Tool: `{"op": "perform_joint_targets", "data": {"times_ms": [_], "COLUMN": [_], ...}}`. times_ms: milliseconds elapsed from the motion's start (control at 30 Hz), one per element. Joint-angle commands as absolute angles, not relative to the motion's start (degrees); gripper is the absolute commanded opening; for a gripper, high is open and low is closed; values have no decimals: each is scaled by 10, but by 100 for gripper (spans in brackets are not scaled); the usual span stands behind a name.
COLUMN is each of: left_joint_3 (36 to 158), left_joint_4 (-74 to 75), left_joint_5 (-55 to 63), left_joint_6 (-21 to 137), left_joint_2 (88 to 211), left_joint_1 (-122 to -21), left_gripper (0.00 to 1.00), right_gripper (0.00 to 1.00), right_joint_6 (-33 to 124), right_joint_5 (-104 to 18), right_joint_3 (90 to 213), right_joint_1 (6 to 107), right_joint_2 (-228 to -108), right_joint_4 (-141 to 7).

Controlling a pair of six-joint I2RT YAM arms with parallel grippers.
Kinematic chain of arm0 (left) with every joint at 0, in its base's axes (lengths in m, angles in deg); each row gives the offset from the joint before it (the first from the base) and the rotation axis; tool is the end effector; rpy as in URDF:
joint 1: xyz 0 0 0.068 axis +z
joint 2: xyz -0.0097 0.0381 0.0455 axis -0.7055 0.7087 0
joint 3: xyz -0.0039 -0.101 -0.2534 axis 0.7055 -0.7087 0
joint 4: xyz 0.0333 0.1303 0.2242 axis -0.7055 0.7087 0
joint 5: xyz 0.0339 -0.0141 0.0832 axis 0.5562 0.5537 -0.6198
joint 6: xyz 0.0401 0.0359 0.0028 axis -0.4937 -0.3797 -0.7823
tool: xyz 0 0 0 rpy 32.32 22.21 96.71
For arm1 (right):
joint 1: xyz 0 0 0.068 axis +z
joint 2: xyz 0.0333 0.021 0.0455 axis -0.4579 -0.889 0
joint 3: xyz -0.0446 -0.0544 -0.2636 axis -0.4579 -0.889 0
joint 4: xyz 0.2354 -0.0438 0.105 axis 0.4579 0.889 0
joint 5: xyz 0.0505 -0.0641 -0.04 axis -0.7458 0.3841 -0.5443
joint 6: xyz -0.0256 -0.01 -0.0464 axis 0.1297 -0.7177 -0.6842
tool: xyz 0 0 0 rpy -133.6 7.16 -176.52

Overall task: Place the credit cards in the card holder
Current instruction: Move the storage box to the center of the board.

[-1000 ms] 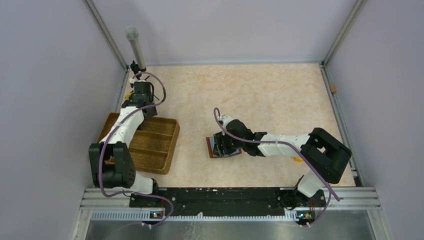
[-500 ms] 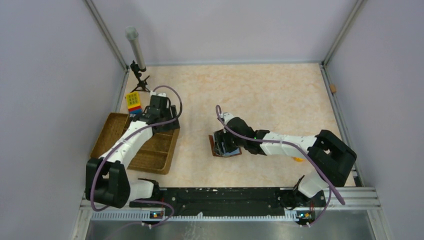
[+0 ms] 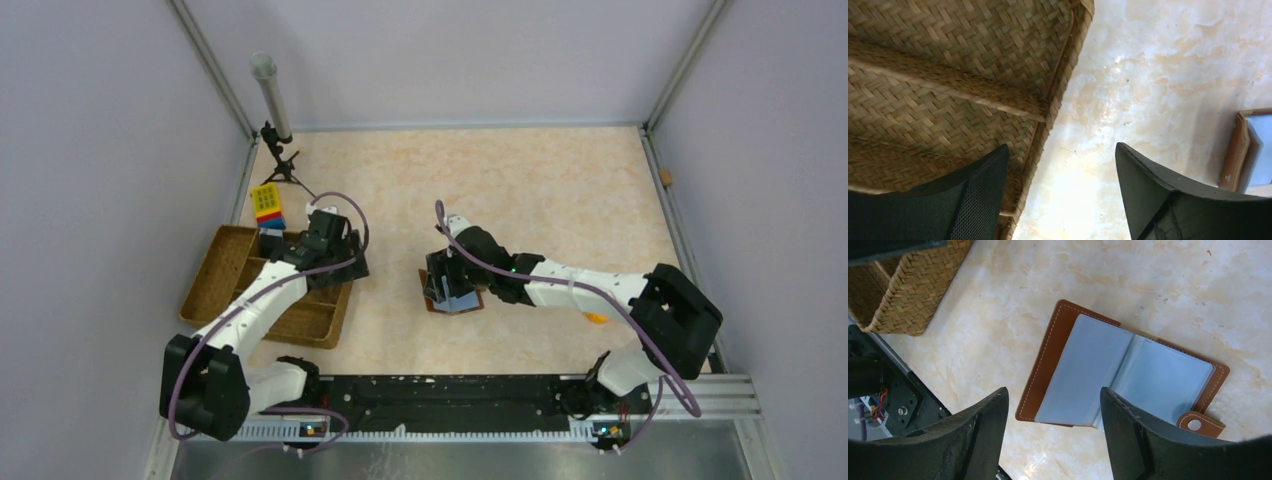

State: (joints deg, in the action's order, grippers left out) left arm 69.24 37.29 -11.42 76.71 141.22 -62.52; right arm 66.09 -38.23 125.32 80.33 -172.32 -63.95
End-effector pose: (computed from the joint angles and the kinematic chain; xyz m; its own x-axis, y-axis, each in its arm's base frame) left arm 0.2173 -0.0647 0.2246 -0.8171 -0.2578 -0.5156 -0.1917 0.9650 -0.1788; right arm 0.1885 0.2541 0.2101 -0.7238 -0.1916 -0.6628 -0.5482 0.7431 0.3838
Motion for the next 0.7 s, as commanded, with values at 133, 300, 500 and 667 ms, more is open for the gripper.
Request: {"op": "perform_joint_targets", "data": {"times_ms": [133, 300, 500, 667], "left_joint_3": [675, 674, 705, 740], "left_joint_4": [403, 360, 271, 191], "left_joint_5": [-90, -55, -15, -1], "left_joint_6": [828, 850, 883, 913], "left_joint_2": [1410, 1420, 1451, 1506], "left_joint_1": [-673, -694, -709, -711], "left_gripper": [78, 79, 79, 80], "right_gripper": [69, 70, 70, 70], "right_joint_6": [653, 645, 655, 676], "right_joint_5": [-331, -285, -258, -268], "right_joint_3": [1302, 1307, 1290, 1267], "right_joint_1": [799, 799, 798, 797], "right_joint_2": [-1702, -1683, -1660, -1658], "right_joint_4": [-594, -564, -559, -578]}}
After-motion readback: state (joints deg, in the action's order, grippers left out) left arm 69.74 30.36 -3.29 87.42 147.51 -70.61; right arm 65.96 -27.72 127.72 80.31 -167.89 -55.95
